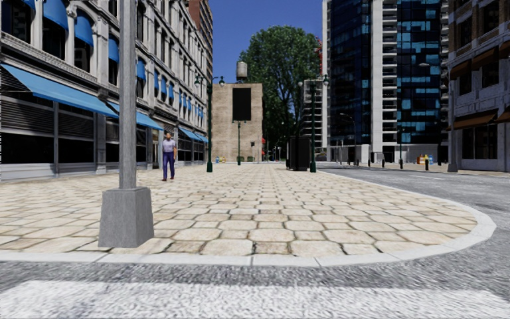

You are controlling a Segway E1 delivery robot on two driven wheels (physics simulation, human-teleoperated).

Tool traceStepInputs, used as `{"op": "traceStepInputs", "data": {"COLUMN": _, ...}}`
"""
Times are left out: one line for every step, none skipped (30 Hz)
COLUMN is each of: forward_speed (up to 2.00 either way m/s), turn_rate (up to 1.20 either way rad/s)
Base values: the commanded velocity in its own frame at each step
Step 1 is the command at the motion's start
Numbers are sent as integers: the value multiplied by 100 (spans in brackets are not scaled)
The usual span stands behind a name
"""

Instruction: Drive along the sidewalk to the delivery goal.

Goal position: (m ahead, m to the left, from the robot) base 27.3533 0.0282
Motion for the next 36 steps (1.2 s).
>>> {"op": "traceStepInputs", "data": {"forward_speed": 195, "turn_rate": -26}}
{"op": "traceStepInputs", "data": {"forward_speed": 195, "turn_rate": -26}}
{"op": "traceStepInputs", "data": {"forward_speed": 192, "turn_rate": -26}}
{"op": "traceStepInputs", "data": {"forward_speed": 192, "turn_rate": -26}}
{"op": "traceStepInputs", "data": {"forward_speed": 192, "turn_rate": -26}}
{"op": "traceStepInputs", "data": {"forward_speed": 191, "turn_rate": -26}}
{"op": "traceStepInputs", "data": {"forward_speed": 191, "turn_rate": -26}}
{"op": "traceStepInputs", "data": {"forward_speed": 191, "turn_rate": -26}}
{"op": "traceStepInputs", "data": {"forward_speed": 191, "turn_rate": -26}}
{"op": "traceStepInputs", "data": {"forward_speed": 191, "turn_rate": -26}}
{"op": "traceStepInputs", "data": {"forward_speed": 191, "turn_rate": -26}}
{"op": "traceStepInputs", "data": {"forward_speed": 191, "turn_rate": -26}}
{"op": "traceStepInputs", "data": {"forward_speed": 191, "turn_rate": -25}}
{"op": "traceStepInputs", "data": {"forward_speed": 191, "turn_rate": -24}}
{"op": "traceStepInputs", "data": {"forward_speed": 191, "turn_rate": -24}}
{"op": "traceStepInputs", "data": {"forward_speed": 191, "turn_rate": -8}}
{"op": "traceStepInputs", "data": {"forward_speed": 191, "turn_rate": 0}}
{"op": "traceStepInputs", "data": {"forward_speed": 191, "turn_rate": 0}}
{"op": "traceStepInputs", "data": {"forward_speed": 191, "turn_rate": 0}}
{"op": "traceStepInputs", "data": {"forward_speed": 191, "turn_rate": 0}}
{"op": "traceStepInputs", "data": {"forward_speed": 191, "turn_rate": 0}}
{"op": "traceStepInputs", "data": {"forward_speed": 191, "turn_rate": 0}}
{"op": "traceStepInputs", "data": {"forward_speed": 191, "turn_rate": 0}}
{"op": "traceStepInputs", "data": {"forward_speed": 191, "turn_rate": 0}}
{"op": "traceStepInputs", "data": {"forward_speed": 191, "turn_rate": 0}}
{"op": "traceStepInputs", "data": {"forward_speed": 191, "turn_rate": 0}}
{"op": "traceStepInputs", "data": {"forward_speed": 191, "turn_rate": 0}}
{"op": "traceStepInputs", "data": {"forward_speed": 191, "turn_rate": 0}}
{"op": "traceStepInputs", "data": {"forward_speed": 191, "turn_rate": 0}}
{"op": "traceStepInputs", "data": {"forward_speed": 191, "turn_rate": 0}}
{"op": "traceStepInputs", "data": {"forward_speed": 191, "turn_rate": 0}}
{"op": "traceStepInputs", "data": {"forward_speed": 191, "turn_rate": 0}}
{"op": "traceStepInputs", "data": {"forward_speed": 191, "turn_rate": 0}}
{"op": "traceStepInputs", "data": {"forward_speed": 192, "turn_rate": 0}}
{"op": "traceStepInputs", "data": {"forward_speed": 200, "turn_rate": 0}}
{"op": "traceStepInputs", "data": {"forward_speed": 200, "turn_rate": 0}}
